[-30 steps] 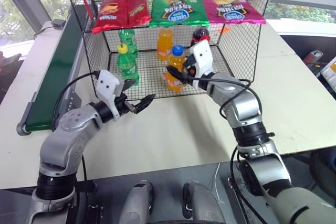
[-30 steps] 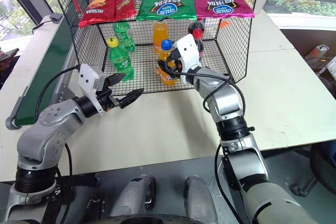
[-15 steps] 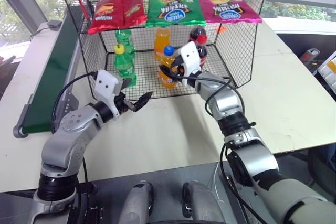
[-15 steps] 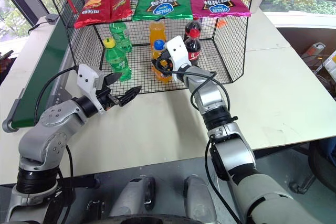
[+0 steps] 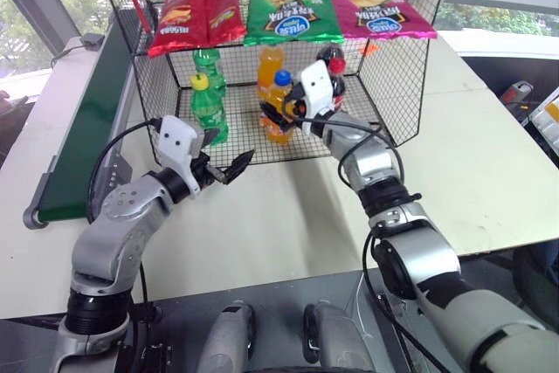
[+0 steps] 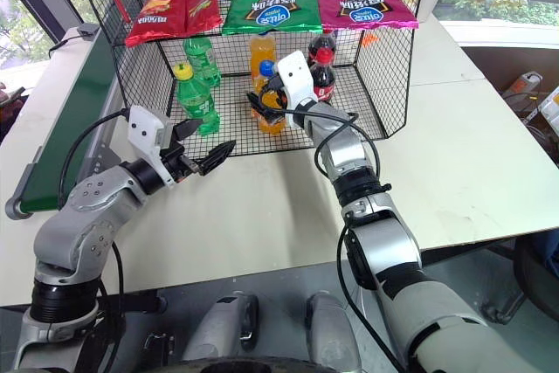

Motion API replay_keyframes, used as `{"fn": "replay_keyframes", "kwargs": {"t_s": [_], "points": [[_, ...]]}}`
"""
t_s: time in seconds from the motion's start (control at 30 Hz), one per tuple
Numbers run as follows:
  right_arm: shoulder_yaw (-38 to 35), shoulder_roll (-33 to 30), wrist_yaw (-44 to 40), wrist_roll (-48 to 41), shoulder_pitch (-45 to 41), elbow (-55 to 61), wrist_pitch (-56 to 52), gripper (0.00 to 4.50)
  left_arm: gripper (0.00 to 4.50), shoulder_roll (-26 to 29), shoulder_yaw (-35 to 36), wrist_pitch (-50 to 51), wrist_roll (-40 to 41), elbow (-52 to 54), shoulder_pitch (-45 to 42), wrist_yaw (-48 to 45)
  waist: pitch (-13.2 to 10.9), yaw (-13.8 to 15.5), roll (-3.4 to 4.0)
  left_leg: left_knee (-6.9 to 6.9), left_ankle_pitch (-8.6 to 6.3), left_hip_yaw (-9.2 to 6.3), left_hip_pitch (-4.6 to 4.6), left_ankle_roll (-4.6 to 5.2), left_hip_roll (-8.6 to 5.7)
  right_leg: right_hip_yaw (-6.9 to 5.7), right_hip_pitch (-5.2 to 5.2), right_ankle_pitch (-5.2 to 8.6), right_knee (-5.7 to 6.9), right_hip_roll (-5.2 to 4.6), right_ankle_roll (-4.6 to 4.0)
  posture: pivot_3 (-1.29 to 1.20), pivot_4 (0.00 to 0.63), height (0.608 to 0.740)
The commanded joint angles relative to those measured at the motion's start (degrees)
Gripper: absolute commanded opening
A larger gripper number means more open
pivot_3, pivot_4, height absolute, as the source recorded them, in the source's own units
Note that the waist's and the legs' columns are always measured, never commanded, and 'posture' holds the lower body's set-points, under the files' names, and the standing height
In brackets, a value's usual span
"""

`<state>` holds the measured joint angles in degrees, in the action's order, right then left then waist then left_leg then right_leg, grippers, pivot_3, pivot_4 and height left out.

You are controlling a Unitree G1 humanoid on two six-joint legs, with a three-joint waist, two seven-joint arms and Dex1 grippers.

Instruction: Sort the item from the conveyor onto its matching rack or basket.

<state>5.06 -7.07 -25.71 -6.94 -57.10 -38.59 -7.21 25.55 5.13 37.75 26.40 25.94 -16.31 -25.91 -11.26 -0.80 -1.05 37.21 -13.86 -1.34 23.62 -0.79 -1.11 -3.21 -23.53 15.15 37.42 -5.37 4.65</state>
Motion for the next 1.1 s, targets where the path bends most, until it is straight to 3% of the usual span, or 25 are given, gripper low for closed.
{"fn": "replay_keyframes", "kwargs": {"t_s": [0.03,0.37,0.57,0.8,0.93,1.1], "points": [[-0.82,0.16,-0.16,0.09,-1.19,3.92,-0.13,4.48,4.5,-0.25,-0.25,-1.51,-0.3,0.96,0.07,0.01,0.0,0.01,0.0,0.0,0.0,0.0,0.0,0.0,0.0,0.0,0.0,0.0,0.0,0.0,0.0,0.0,0.15,0.739],[-0.25,-3.7,-2.62,-0.26,5.2,19.44,-9.25,4.48,4.5,-0.89,-0.61,-2.39,-0.91,0.31,0.58,0.08,0.0,0.2,0.0,0.0,0.0,0.0,-0.01,0.0,0.0,0.0,0.02,0.0,0.0,-0.01,0.0,0.0,0.15,0.739],[-1.57,-10.22,-4.5,-2.1,15.13,37.04,-19.62,4.48,4.5,-1.22,0.08,-1.58,-0.45,1.27,2.28,0.66,0.0,0.24,0.0,-0.01,-0.01,0.0,-0.01,0.02,-0.02,0.0,0.05,0.0,-0.05,-0.04,0.0,0.0,0.15,0.739],[-4.38,-15.75,-7.94,-11.71,34.26,61.81,-33.16,4.48,4.5,0.27,0.87,-1.71,-1.74,3.46,9.52,1.38,0.01,0.25,0.01,-0.13,-0.03,-0.02,-0.11,0.05,0.06,0.0,0.1,0.02,-0.08,0.0,-0.01,0.0,0.15,0.739],[-5.05,-17.41,-7.83,-12.71,41.26,66.03,-33.86,4.48,4.5,1.54,0.74,-1.66,-2.47,3.82,12.05,1.02,0.02,0.35,0.02,0.0,-0.03,-0.01,-0.13,0.05,0.05,0.01,0.18,0.02,-0.12,-0.03,-0.02,0.0,0.15,0.739],[-5.77,-17.88,-6.22,-13.03,43.1,65.45,-34.47,4.48,4.5,1.96,1.89,-1.72,-1.3,3.54,12.45,0.35,0.02,0.4,0.02,0.05,0.04,-0.01,-0.17,0.16,0.05,0.0,0.26,0.0,-0.21,-0.04,-0.09,0.0,0.15,0.739]]}}
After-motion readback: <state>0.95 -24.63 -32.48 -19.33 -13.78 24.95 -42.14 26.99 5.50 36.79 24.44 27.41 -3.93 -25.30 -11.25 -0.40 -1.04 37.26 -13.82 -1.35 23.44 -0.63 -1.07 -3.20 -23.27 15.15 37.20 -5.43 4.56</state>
